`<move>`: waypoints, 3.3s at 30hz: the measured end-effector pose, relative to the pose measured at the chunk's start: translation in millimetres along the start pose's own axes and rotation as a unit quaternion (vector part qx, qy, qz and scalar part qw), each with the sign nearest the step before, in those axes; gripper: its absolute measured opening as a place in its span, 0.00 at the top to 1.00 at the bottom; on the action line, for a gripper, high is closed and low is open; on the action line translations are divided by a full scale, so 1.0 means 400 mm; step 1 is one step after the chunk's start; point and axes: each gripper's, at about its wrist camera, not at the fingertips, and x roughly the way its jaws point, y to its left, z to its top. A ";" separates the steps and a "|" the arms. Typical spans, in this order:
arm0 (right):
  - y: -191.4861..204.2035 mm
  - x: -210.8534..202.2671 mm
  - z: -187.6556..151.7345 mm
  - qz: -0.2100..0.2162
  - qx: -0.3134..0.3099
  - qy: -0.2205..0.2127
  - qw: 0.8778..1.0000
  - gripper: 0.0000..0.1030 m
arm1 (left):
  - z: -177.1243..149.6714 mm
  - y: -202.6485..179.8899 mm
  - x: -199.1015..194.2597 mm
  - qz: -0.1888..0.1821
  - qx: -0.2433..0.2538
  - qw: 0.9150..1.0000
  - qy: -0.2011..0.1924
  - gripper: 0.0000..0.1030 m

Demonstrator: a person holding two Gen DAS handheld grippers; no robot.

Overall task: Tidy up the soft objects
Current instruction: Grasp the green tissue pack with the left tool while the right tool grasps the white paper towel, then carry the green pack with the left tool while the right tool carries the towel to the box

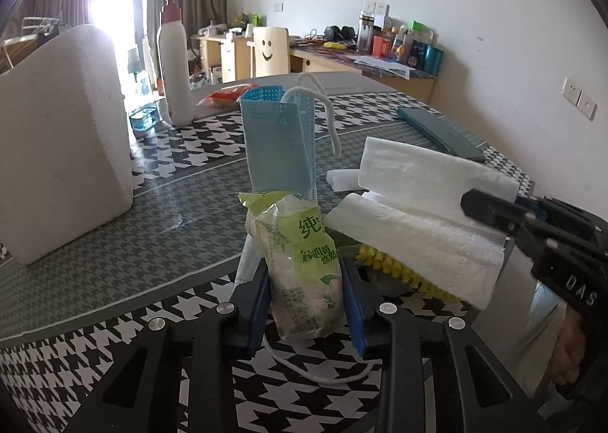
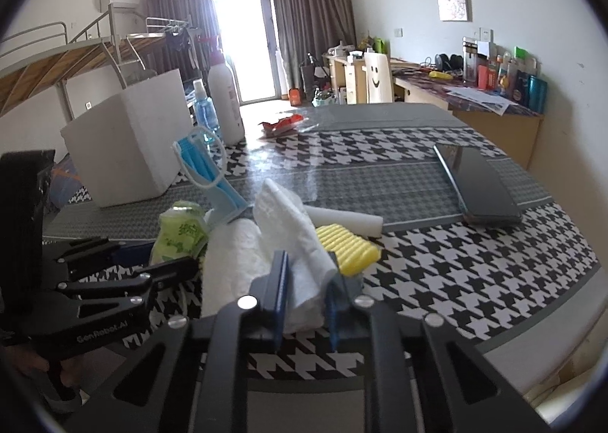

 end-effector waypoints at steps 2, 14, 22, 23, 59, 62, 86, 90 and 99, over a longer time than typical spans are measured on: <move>-0.001 -0.013 0.007 -0.003 0.001 -0.008 1.000 0.85 | 0.001 0.001 -0.012 -0.006 -0.001 1.000 -0.006 0.67; 0.000 -0.043 0.024 0.000 0.012 -0.024 1.000 0.92 | -0.008 0.014 -0.084 -0.010 0.006 0.999 -0.045 0.69; 0.019 -0.075 0.056 0.005 0.011 -0.046 0.999 0.92 | -0.010 0.025 -0.145 -0.005 0.009 0.997 -0.073 0.70; 0.022 -0.079 0.060 0.006 0.011 -0.050 0.999 0.92 | -0.011 0.028 -0.156 -0.003 0.009 0.997 -0.078 0.70; 0.129 -0.128 0.159 0.043 -0.014 -0.098 0.994 0.92 | 0.052 0.103 -0.339 0.048 0.016 0.987 -0.154 0.69; 0.135 -0.125 0.170 0.050 -0.014 -0.104 0.993 0.92 | 0.069 0.110 -0.341 0.048 0.017 0.986 -0.159 0.69; 0.159 -0.082 0.242 0.059 -0.022 -0.116 0.991 0.92 | 0.188 0.143 -0.308 0.050 0.009 0.985 -0.164 0.69; 0.156 -0.078 0.259 0.060 -0.016 -0.118 0.991 0.92 | 0.205 0.144 -0.299 0.052 0.010 0.985 -0.164 0.69; 0.170 -0.077 0.282 0.060 -0.020 -0.124 0.990 0.92 | 0.227 0.147 -0.296 0.060 0.014 0.984 -0.168 0.69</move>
